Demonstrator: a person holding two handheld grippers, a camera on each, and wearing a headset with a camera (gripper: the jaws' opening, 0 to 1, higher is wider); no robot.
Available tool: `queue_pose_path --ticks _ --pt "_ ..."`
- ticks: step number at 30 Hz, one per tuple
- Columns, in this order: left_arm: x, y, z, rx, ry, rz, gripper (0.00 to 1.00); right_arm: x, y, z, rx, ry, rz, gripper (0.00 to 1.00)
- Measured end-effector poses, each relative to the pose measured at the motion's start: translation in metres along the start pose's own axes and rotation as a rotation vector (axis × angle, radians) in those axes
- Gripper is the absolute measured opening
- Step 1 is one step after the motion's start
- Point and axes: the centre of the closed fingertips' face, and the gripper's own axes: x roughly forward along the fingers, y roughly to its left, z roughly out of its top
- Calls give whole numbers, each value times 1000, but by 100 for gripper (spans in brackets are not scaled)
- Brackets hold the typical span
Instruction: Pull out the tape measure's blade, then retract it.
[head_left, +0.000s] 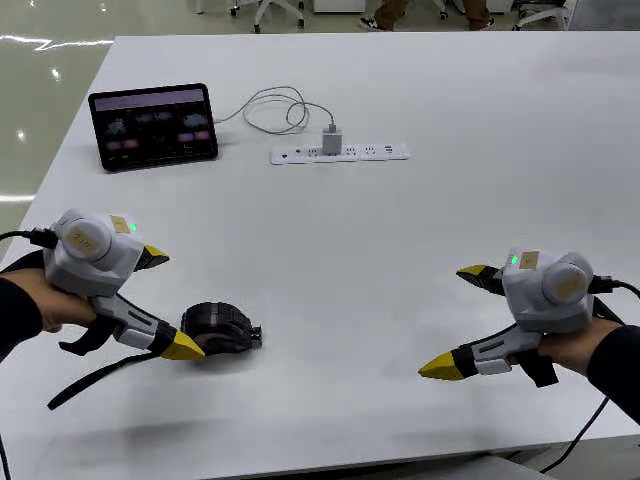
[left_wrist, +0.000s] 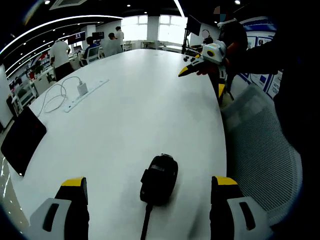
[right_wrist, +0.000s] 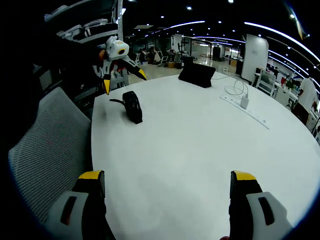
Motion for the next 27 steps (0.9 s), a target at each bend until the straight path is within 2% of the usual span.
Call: queue_pose_path --ticks 2,4,9,11,14,17,21,22,27 --pt "4 -3 -1 1 22 -25 98 5 1 5 -27 -13 19 99" --pt "9 -5 -5 26 58 -39 97 11 2 9 -37 -11 35 99" --pt "17 -3 -2 42 66 -47 94 27 5 20 -67 -5 66 99" --pt "20 -3 -8 36 107 -62 92 33 8 24 -81 -2 84 97" --pt "25 -5 -8 60 118 -76 90 42 12 29 -119 -2 111 95" --pt "29 -8 -7 81 132 -93 85 50 15 35 -135 -6 129 95" --pt "37 -15 -7 105 147 -117 75 63 19 43 -162 -38 155 93" --pt "40 -17 -8 110 154 -121 74 68 21 47 -182 -60 164 92" --pt "48 -21 -13 144 187 -140 66 88 27 52 -201 -57 182 86"
